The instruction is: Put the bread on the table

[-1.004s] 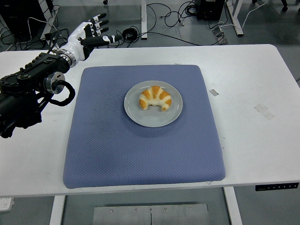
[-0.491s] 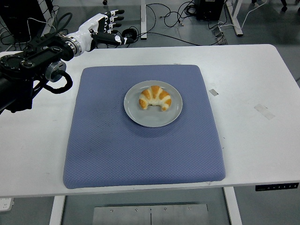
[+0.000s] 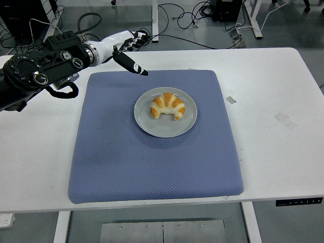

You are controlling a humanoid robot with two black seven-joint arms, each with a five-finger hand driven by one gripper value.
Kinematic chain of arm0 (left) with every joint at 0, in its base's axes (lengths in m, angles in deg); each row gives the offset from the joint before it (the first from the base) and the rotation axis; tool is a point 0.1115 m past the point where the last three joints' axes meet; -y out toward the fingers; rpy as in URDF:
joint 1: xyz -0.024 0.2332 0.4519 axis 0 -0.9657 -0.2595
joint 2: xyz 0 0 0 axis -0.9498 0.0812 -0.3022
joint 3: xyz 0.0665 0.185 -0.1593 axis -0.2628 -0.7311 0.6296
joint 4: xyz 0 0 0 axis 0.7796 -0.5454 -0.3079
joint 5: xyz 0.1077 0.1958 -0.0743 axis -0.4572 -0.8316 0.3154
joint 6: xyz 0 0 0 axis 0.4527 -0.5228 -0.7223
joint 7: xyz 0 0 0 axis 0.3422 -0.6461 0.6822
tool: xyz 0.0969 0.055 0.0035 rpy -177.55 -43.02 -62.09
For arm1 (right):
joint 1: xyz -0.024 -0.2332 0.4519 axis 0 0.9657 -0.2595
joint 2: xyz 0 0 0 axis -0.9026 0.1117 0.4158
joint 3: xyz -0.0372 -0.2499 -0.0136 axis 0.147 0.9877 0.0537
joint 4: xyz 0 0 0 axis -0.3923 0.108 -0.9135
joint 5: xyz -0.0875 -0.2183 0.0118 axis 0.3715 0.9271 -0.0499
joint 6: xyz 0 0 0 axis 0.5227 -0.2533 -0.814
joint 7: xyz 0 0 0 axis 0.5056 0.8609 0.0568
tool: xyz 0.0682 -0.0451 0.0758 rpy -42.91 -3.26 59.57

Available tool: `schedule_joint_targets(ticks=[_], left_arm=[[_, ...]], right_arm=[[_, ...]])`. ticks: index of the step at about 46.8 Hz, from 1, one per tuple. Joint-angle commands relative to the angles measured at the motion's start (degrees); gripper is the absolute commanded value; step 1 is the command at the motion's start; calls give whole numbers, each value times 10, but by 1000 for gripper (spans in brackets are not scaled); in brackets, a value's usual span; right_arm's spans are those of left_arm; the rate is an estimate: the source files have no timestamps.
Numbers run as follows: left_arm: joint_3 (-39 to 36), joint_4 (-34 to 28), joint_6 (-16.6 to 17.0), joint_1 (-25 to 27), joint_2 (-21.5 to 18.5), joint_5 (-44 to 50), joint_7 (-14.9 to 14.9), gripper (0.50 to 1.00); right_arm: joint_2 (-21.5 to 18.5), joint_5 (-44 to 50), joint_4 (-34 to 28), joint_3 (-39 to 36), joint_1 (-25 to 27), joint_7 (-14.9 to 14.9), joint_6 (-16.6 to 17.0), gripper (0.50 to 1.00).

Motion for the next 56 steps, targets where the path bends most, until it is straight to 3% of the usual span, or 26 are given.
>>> schedule_joint_targets(ticks=[1, 12, 26, 56], left_arm=[[0, -27, 5, 1, -5, -19, 1, 972], [0, -46, 44, -5, 12, -85, 17, 972], [-1, -99, 44, -5, 17, -162, 51, 972], [-29, -104, 50, -29, 38, -185, 58, 968]], right_arm=[[0, 0, 0, 0, -1, 0, 0, 1000], [0, 0, 0, 0, -1, 0, 0, 1000], [0, 0, 0, 0, -1, 0, 0, 1000], [0, 0, 0, 0, -1, 0, 0, 1000]])
